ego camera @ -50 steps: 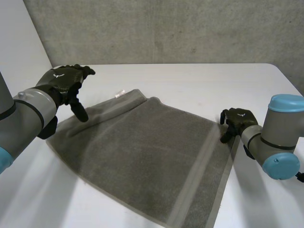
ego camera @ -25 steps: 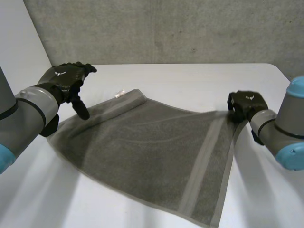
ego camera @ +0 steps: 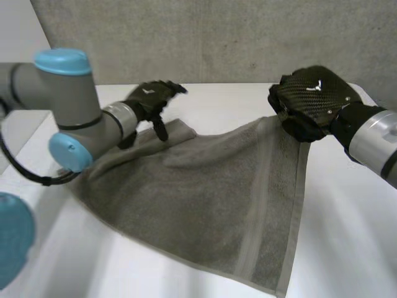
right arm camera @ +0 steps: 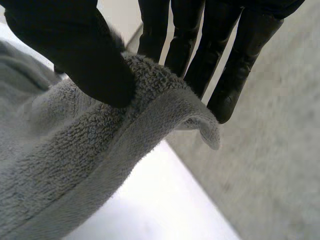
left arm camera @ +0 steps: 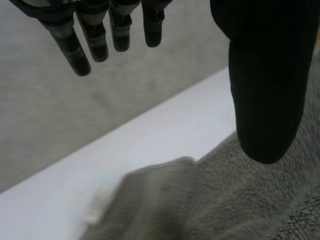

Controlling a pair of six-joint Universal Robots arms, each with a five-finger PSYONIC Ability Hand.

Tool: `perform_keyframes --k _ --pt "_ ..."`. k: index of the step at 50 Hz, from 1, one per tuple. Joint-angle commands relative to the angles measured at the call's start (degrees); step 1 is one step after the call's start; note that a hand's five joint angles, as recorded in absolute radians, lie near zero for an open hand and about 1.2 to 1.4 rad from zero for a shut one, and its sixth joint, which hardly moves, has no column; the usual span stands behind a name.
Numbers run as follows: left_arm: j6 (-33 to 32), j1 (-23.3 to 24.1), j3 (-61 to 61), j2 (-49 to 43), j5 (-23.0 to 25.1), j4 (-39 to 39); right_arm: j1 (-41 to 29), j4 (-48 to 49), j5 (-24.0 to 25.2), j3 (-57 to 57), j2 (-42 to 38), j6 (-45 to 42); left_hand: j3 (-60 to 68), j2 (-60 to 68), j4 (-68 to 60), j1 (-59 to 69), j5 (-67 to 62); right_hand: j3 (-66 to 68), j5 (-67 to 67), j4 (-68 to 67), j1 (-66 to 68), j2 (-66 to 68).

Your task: Fold the towel.

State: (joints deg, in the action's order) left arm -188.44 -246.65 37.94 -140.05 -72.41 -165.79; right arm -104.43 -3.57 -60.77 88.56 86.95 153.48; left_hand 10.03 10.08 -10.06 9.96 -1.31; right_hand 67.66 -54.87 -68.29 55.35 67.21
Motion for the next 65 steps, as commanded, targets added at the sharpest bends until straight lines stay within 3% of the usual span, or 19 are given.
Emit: perform_keyframes --k 1,5,13,14,15,18,21,25,28,32,34,39,46,47,48,50,53,59,65 --pt "-2.55 2.39 -6.03 -7.95 6.66 1.0 -2.26 0.49 2.67 2.4 9.54 -0.63 0.86 0.8 -0.83 0.93 0.43 12.34 -15.13 -11.71 24.65 12.79" --pt "-2.73 3.19 -6.21 -9.45 7.2 0.91 -2.88 0.49 4.26 3.37 12.19 -0.72 0.69 0.63 -0.66 0.76 0.59 12.34 -15.13 -11.71 24.65 12.79" --pt "-2.73 5.3 -6.56 -11.29 14.84 1.0 -3.94 1.02 6.45 3.99 15.62 -0.9 7.09 7.03 -7.05 7.15 -5.8 12.34 -15.13 -11.71 24.65 12.79" --pt "-2.73 5.38 -6.56 -11.29 16.23 1.0 -3.94 1.54 6.37 3.9 15.62 -1.16 24.74 24.68 -24.71 24.81 -23.45 12.34 -15.13 -11.71 24.65 12.79" --pt "-2.73 5.39 -6.82 -11.12 16.6 0.82 -3.94 2.15 6.37 3.81 15.36 -1.42 56.56 56.5 -56.52 56.62 -55.27 12.34 -15.13 -11.71 24.65 12.79" --pt "-2.55 5.3 -9.01 -10.86 14.51 -0.23 -3.24 3.3 5.76 3.55 14.66 -2.12 69.97 69.91 -69.94 70.04 -68.68 12.34 -15.13 -11.71 24.65 12.79" --pt "-2.55 5.3 -10.6 -10.68 11.59 -0.85 -3.06 3.57 5.58 3.37 14.21 -2.48 69.97 69.92 -69.94 70.04 -68.69 12.34 -15.13 -11.71 24.65 12.79" --pt "-2.81 4.16 -14.81 -7.44 -4.89 -5.4 -2.97 4.0 4.7 0.57 7.99 -4.49 69.97 69.92 -69.94 70.04 -68.69 12.34 -15.13 -11.71 24.65 12.79" --pt "-2.81 2.58 -14.56 -3.32 -11.06 -9.97 -2.97 4.44 2.34 -3.2 3.6 -5.55 69.97 69.92 -69.94 70.04 -68.69 12.34 -15.13 -11.71 24.65 12.79" --pt "-2.46 1.17 -12.8 2.24 -15.13 -13.68 -2.97 5.5 -2.42 -8.58 -0.9 -6.61 69.97 69.92 -69.94 70.04 -68.69 12.34 -15.13 -11.71 24.65 12.79" --pt "-2.37 0.55 -9.57 7.75 -16.53 -16.57 -3.14 7.95 -8.19 -14.26 -4.66 -7.92 69.97 69.92 -69.94 70.04 -68.69 12.34 -15.13 -11.71 24.65 12.79" --pt "-2.46 0.29 -3.07 16.19 -16.54 -20.61 -3.76 13.04 -13.49 -20.96 -8.45 -8.98 69.97 69.92 -69.94 70.04 -68.69 12.34 -15.13 -11.71 24.65 12.79" --pt "-2.37 0.38 9.0 22.81 -13.81 -23.17 -5.25 13.59 -14.38 -19.92 -9.87 -8.02 69.97 69.92 -69.94 70.04 -68.69 12.34 -15.13 -11.71 24.65 12.79" --pt "-2.37 0.46 11.09 22.46 -12.24 -23.43 -6.91 13.59 -13.85 -18.09 -9.35 -8.1 59.01 58.95 -58.97 59.07 -57.72 12.34 -15.13 -11.71 24.65 12.79" --pt "-2.37 0.46 11.11 22.46 -12.23 -23.44 -6.92 13.59 -13.85 -18.07 -9.34 -8.1 58.9 58.84 -58.86 58.96 -57.61 12.34 -15.13 -11.71 24.65 12.79" --pt "-2.55 0.55 12.86 19.92 -7.68 -22.74 -10.07 14.37 -13.32 -14.22 -7.24 -8.28 23.2 23.14 -23.17 23.27 -21.92 12.34 -15.13 -11.71 24.65 12.79" --pt "-2.37 0.38 12.08 14.31 -2.93 -21.16 -11.14 14.38 -12.27 -12.28 -4.0 -8.46 12.35 12.3 -12.32 12.42 -11.07 12.34 -15.13 -11.71 24.65 12.79" --pt "-2.29 0.73 6.8 6.55 0.78 -15.97 -11.06 13.59 -9.1 -10.69 1.03 -8.1 6.41 6.35 -6.38 6.48 -5.12 12.34 -15.13 -11.71 24.65 12.79" --pt "-2.02 0.9 -0.67 -2.42 5.79 -8.41 -10.97 13.06 -1.46 -6.12 8.76 -8.1 2.54 2.48 -2.51 2.61 -1.26 12.34 -15.13 -11.71 24.65 12.79"
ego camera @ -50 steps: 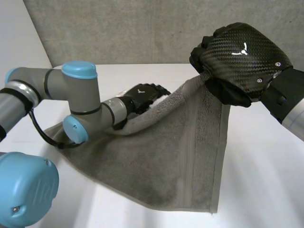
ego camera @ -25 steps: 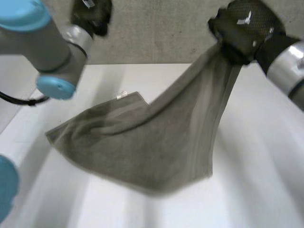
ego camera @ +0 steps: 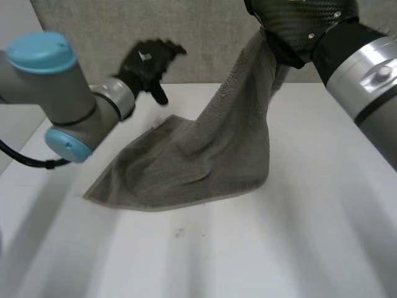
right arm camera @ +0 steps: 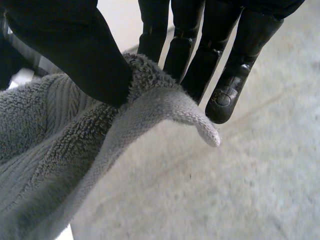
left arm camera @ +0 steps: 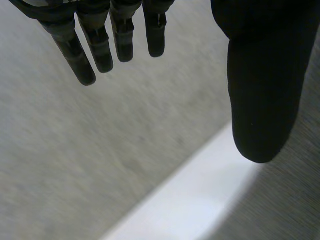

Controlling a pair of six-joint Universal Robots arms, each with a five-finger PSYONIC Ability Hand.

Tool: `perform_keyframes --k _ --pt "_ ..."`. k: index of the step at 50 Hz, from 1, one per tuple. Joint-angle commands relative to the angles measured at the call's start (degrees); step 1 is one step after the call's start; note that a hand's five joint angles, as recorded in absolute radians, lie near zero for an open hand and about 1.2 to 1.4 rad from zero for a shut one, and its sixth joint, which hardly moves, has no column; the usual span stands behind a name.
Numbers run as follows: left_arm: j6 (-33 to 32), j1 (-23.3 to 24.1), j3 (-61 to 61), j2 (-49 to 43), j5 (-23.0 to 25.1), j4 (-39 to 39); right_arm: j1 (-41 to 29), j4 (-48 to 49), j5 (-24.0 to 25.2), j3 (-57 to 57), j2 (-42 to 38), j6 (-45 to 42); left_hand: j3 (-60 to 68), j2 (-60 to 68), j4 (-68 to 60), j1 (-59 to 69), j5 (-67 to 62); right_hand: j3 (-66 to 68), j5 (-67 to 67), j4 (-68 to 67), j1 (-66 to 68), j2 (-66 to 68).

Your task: Fold the towel.

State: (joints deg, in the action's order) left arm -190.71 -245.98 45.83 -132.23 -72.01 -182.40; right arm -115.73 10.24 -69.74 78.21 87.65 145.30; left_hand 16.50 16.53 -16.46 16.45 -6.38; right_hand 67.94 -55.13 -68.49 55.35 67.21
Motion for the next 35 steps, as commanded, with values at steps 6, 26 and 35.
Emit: perform_keyframes --k 6,26,35 --pt "0.34 0.68 -9.98 -14.71 14.06 13.37 0.51 -0.39 11.38 8.97 13.68 0.16 -3.6 -3.62 3.55 -3.55 3.47 12.06 -14.87 -11.51 24.65 12.79" --pt "-0.1 -0.46 -23.05 -13.76 -3.71 14.55 5.6 0.22 9.46 4.95 5.27 -0.37 63.5 63.47 -63.54 63.55 -63.62 12.06 -14.87 -11.51 24.65 12.79" --pt "0.34 -1.87 -23.51 -2.24 -10.17 1.44 4.55 2.86 -2.42 -4.91 -4.86 -3.27 63.5 63.47 -63.54 63.55 -63.62 12.06 -14.87 -11.51 24.65 12.79"
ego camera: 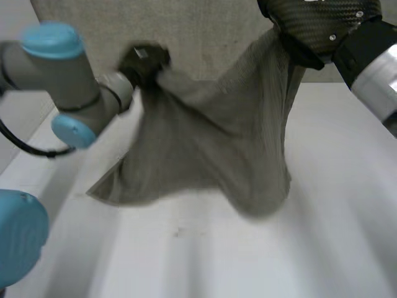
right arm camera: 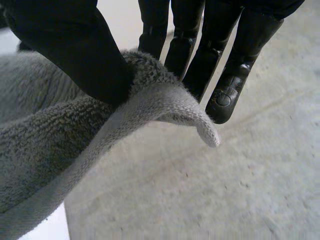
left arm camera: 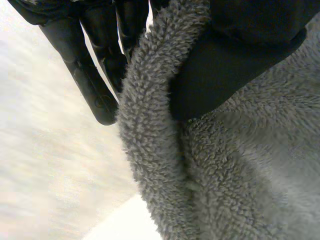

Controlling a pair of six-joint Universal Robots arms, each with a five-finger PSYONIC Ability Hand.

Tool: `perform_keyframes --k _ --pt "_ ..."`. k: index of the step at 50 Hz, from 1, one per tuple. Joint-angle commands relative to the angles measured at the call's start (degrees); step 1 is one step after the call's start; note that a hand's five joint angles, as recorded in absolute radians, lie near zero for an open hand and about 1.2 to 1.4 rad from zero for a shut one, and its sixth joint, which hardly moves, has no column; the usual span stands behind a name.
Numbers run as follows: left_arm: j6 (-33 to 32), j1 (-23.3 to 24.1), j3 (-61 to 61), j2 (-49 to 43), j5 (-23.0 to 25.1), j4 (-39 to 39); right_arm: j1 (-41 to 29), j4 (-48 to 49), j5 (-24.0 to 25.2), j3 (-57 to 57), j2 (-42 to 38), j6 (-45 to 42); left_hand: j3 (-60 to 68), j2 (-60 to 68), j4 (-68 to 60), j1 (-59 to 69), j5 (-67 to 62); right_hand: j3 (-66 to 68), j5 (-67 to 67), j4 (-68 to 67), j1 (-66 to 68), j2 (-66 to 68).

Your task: Fold the towel.

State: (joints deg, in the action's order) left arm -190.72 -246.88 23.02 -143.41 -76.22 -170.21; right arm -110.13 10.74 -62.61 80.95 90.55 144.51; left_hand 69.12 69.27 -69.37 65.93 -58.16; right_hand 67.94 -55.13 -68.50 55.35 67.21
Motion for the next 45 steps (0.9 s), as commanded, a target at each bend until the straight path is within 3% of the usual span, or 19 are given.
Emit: perform_keyframes --k 1,4,7,11,14,16,22,24,30,32,36,37,38,40,45 --pt "0.44 -0.88 0.17 10.85 -6.22 -12.58 -1.4 4.35 -12.59 -9.39 -9.58 -3.96 10.88 10.73 -10.63 14.07 -11.84 12.06 -14.87 -11.5 24.65 12.79" --pt "0.35 -0.71 3.94 14.98 -7.62 -15.23 -2.54 9.79 -16.73 -10.55 -11.7 -6.25 10.88 10.73 -10.63 14.07 -11.84 12.06 -14.87 -11.5 24.65 12.79" --pt "0.26 -0.71 11.21 19.63 -9.64 -15.77 -3.95 13.67 -17.01 -9.76 -13.02 -7.31 10.88 10.73 -10.63 14.07 -11.84 12.06 -14.87 -11.5 24.65 12.79" --pt "-0.44 -0.53 28.77 25.09 -12.27 -16.64 -5.62 13.25 -13.6 -5.73 -15.57 -7.4 10.88 10.73 -10.63 14.07 -11.84 12.06 -14.87 -11.5 24.65 12.79" --pt "-0.44 -0.44 33.67 26.25 -13.07 -17.09 -5.62 12.72 -12.18 -3.96 -16.45 -7.58 10.88 10.73 -10.63 14.07 -11.84 12.06 -14.87 -11.5 24.65 12.79" --pt "-0.53 -0.27 45.3 28.26 -14.47 -18.22 -5.54 9.75 -9.82 -1.07 -18.9 -7.75 10.88 10.73 -10.63 14.07 -11.84 12.06 -14.87 -11.5 24.65 12.79" --pt "-0.53 0.79 58.1 28.88 -14.92 -18.4 -5.01 -1.52 -9.46 1.67 -24.01 -9.86 10.88 10.73 -10.63 14.07 -11.84 12.06 -14.87 -11.5 24.65 12.79" --pt "-0.53 4.28 62.83 28.45 -15.01 -18.06 -4.92 -8.95 -9.89 3.77 -25.85 -13.45 7.07 6.92 -6.82 10.26 -8.04 12.06 -14.87 -11.5 24.65 12.79" --pt "-0.35 9.75 65.57 27.57 -15.36 -16.29 -4.83 -13.56 -10.95 5.89 -26.21 -15.93 -2.05 -2.2 2.3 1.14 1.09 12.06 -14.87 -11.5 24.65 12.79" --pt "-0.35 11.77 66.1 26.6 -15.97 -12.36 -4.57 -13.91 -12.26 7.2 -25.6 -15.66 -6.41 -6.56 6.65 -3.22 5.44 12.06 -14.87 -11.5 24.65 12.79" --pt "-0.44 12.13 65.57 26.6 -16.24 -6.63 -4.04 -13.82 -12.97 8.87 -24.89 -15.66 -19.04 -19.19 19.29 -15.85 18.07 12.06 -14.87 -11.5 24.65 12.79" --pt "-0.44 12.13 65.14 26.77 -16.15 -3.93 -3.78 -13.56 -13.15 9.57 -24.2 -15.66 -29.04 -29.18 29.28 -25.84 28.07 12.06 -14.87 -11.5 24.65 12.79" --pt "-0.44 12.13 65.13 26.77 -16.15 -3.9 -3.78 -13.56 -13.15 9.58 -24.19 -15.66 -29.14 -29.28 29.38 -25.94 28.17 12.06 -14.87 -11.5 24.65 12.79" --pt "-0.53 12.21 63.73 27.39 -16.24 -0.4 -3.25 -13.03 -13.24 10.8 -22.7 -15.66 -42.38 -42.52 42.62 -39.18 41.41 12.06 -14.87 -11.5 24.65 12.79" --pt "-0.53 11.34 61.18 29.24 -16.06 0.14 -1.76 -10.39 -13.32 12.92 -22.17 -15.66 -49.15 -49.3 49.4 -45.96 48.19 12.06 -14.87 -11.5 24.65 12.79"
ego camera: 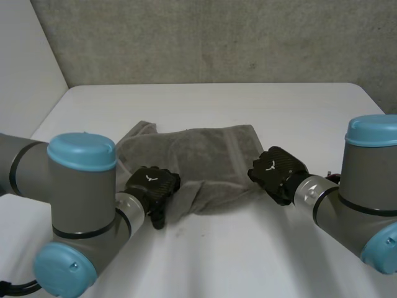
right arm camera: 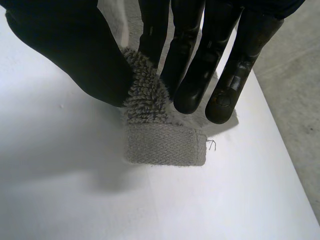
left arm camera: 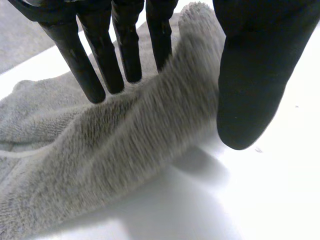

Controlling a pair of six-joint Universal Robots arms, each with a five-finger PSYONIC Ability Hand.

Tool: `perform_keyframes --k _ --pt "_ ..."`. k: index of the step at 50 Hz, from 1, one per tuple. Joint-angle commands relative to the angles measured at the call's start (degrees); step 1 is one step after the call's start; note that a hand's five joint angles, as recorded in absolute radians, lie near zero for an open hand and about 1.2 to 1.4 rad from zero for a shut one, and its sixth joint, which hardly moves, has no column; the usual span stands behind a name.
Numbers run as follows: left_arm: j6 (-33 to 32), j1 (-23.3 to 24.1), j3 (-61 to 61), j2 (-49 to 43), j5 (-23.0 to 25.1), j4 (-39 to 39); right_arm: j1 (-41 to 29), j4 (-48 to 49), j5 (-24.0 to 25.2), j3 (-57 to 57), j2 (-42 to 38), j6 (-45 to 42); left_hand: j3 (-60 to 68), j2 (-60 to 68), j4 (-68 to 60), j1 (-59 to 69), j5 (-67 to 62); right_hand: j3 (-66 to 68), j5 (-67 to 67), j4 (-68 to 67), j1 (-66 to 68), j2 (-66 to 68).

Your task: Fold the towel.

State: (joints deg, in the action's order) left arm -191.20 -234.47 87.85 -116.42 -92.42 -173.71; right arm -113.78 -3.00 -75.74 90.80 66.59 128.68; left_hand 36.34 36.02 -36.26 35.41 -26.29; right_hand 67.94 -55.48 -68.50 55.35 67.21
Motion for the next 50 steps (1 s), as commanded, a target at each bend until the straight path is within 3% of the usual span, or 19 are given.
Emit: perform_keyframes --k 1,10,16,18,25,30,38,50 --pt "-0.05 -1.94 -4.35 2.68 0.14 3.64 2.5 4.66 -0.19 3.93 1.79 0.17 -17.7 -17.38 17.62 -16.78 17.65 12.06 -14.52 -11.5 24.65 12.79" --pt "-5.68 -10.83 -7.35 3.04 1.81 3.55 4.79 11.09 -0.11 7.98 1.79 0.17 -20.41 -20.08 20.33 -19.48 20.35 12.06 -14.52 -11.5 24.65 12.79" --pt "-13.59 -16.45 -9.81 1.72 9.98 3.73 5.93 11.79 0.25 8.51 1.52 0.17 -17.72 -17.39 17.64 -16.79 17.66 12.06 -14.52 -11.5 24.65 12.79" --pt "-15.42 -18.91 -11.9 -1.51 13.83 3.9 6.02 11.88 0.33 8.51 1.44 0.17 -11.53 -11.21 11.45 -10.6 11.47 12.06 -14.52 -11.5 24.65 12.79" --pt "-16.22 -20.15 -18.95 -8.56 15.7 6.63 5.85 12.32 0.33 9.13 1.52 0.17 -6.62 -6.29 6.53 -5.69 6.56 12.06 -14.52 -11.5 24.65 12.79" --pt "-19.99 -21.28 -26.49 -15.49 15.52 11.27 5.76 12.67 0.42 9.74 1.52 0.08 4.14 4.47 -4.23 5.07 -4.2 12.06 -14.52 -11.5 24.65 12.79" --pt "-26.85 -23.05 -28.26 -19.54 15.52 11.73 5.85 12.67 0.42 10.01 1.61 -0.01 2.13 2.46 -2.21 3.06 -2.19 12.06 -14.52 -11.5 24.65 12.79" --pt "-27.12 -23.13 -28.17 -20.69 14.47 11.37 5.49 12.67 0.33 10.09 1.35 -0.53 2.47 2.79 -2.55 3.4 -2.52 12.06 -14.52 -11.5 24.65 12.79"
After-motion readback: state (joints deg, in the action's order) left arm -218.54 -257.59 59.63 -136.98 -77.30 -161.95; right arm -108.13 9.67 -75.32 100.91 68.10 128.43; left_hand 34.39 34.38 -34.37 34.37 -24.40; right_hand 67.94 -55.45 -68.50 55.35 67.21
